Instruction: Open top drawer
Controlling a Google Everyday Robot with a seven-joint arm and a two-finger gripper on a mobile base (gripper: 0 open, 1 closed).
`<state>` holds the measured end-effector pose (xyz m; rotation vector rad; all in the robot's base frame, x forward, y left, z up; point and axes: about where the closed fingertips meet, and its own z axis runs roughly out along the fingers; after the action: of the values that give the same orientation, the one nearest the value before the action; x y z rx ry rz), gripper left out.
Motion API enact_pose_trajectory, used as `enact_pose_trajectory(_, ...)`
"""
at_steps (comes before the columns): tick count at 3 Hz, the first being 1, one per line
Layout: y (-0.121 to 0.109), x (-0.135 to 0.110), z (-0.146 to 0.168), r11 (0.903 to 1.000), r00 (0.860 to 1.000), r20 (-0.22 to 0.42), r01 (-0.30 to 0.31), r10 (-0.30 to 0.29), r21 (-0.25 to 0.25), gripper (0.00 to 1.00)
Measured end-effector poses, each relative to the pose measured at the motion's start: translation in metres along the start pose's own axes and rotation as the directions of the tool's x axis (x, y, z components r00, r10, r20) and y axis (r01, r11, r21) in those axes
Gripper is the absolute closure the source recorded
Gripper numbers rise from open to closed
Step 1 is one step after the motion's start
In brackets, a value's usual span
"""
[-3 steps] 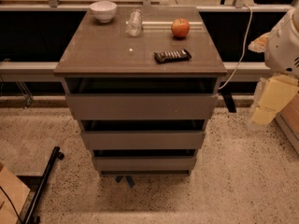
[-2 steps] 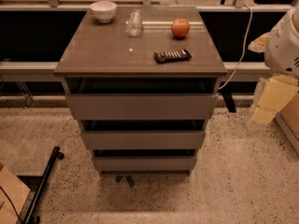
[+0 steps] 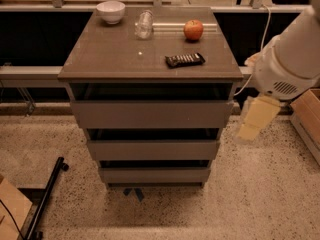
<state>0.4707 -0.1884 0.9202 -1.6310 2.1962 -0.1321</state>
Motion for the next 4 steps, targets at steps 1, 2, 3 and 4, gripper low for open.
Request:
enact_pose_trajectory(1,-0.006,-0.018,0.044,1.0,0.998,0.068,0.0,0.0,-0.001,0.0)
enact_pose_trajectory(2,-0.013,-0.032,0.088,0.9999,0.991,0.132,-0.007,0.009,-0.014,0.0)
enact_pose_trajectory(3,-0.024,-0.036,0.13,0.9969,0.983,0.175,-0.047,0.057,-0.064,0.0)
enact_pose_trajectory(4,-0.023,-0.035,0.137,0.9959,0.983,0.173,-0.049,0.062,-0.075,0.0)
